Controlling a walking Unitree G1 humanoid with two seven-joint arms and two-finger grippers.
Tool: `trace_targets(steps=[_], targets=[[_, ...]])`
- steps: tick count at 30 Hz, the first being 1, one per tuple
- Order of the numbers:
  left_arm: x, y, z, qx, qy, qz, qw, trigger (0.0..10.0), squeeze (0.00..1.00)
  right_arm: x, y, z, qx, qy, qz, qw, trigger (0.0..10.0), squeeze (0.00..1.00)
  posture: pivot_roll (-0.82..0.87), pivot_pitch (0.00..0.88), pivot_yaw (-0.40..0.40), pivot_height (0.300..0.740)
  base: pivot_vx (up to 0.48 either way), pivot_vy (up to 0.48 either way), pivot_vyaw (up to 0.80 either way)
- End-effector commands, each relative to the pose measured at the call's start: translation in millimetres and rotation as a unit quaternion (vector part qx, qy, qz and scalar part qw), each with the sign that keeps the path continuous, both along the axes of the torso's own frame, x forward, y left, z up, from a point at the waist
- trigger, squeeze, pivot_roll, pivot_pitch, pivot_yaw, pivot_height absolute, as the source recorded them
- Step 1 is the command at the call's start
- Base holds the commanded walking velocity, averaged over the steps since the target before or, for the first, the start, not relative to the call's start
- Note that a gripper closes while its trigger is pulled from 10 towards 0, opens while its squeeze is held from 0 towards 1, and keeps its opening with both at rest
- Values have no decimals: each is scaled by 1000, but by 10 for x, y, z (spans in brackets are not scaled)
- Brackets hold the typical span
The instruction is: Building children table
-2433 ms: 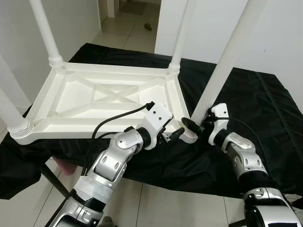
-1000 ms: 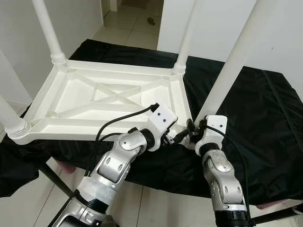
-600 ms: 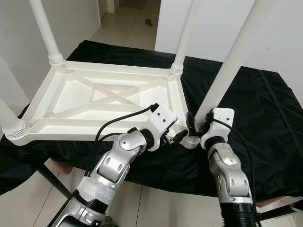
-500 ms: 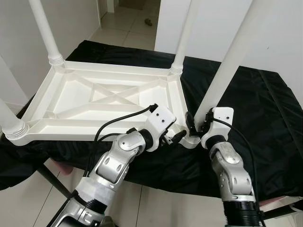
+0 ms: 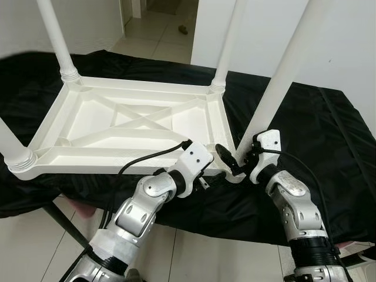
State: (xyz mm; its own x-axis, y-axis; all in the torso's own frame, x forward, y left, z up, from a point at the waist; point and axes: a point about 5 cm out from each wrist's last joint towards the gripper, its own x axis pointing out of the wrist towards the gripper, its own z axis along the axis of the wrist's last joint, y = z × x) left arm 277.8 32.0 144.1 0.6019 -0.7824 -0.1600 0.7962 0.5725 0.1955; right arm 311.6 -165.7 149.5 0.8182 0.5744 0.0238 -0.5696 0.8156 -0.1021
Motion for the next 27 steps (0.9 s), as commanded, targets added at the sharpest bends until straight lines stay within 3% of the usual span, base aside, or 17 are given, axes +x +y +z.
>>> trace_targets(steps=[1,9,10,11,12,13,14,15,16,27], targets=[[-54,-37,-20,6,1,-25,1000,10000,0,14,5,-77,-8,15,22,1000,10000,0,143,20,-73,740,0,0,0],[-83,-49,-42,6,4,-24,1000,10000,0,60,-62,-185,-27,31,33,999,10000,0,150,17,-71,740,0,0,0],[-90,-59,-43,5,4,-25,1000,10000,0,75,-75,-206,-27,32,31,999,7059,0,150,17,-69,740,0,0,0],[-90,-59,-43,5,4,-25,1000,10000,0,75,-75,-206,-27,32,31,999,7059,0,150,17,-69,740,0,0,0],[-94,-65,-43,5,4,-26,1000,10000,0,89,-85,-222,-24,33,31,999,4784,0,150,16,-68,740,0,0,0],[-94,-65,-43,5,4,-26,1000,10000,0,89,-85,-222,-24,33,31,999,4784,0,150,16,-68,740,0,0,0],[-94,-69,-41,5,4,-26,1000,10000,0,98,-90,-233,-23,32,31,999,745,0,151,16,-66,740,0,0,0],[-94,-69,-41,5,4,-26,1000,10000,0,98,-90,-233,-23,32,31,999,745,0,151,16,-66,740,0,0,0],[-94,-70,-38,5,3,-27,1000,10000,0,102,-90,-237,-21,31,30,999,0,0,151,16,-66,740,0,0,0],[-92,-61,-38,7,2,-26,1000,10000,0,125,-122,-234,-5,19,-23,1000,0,0,150,19,-71,740,0,0,0]])
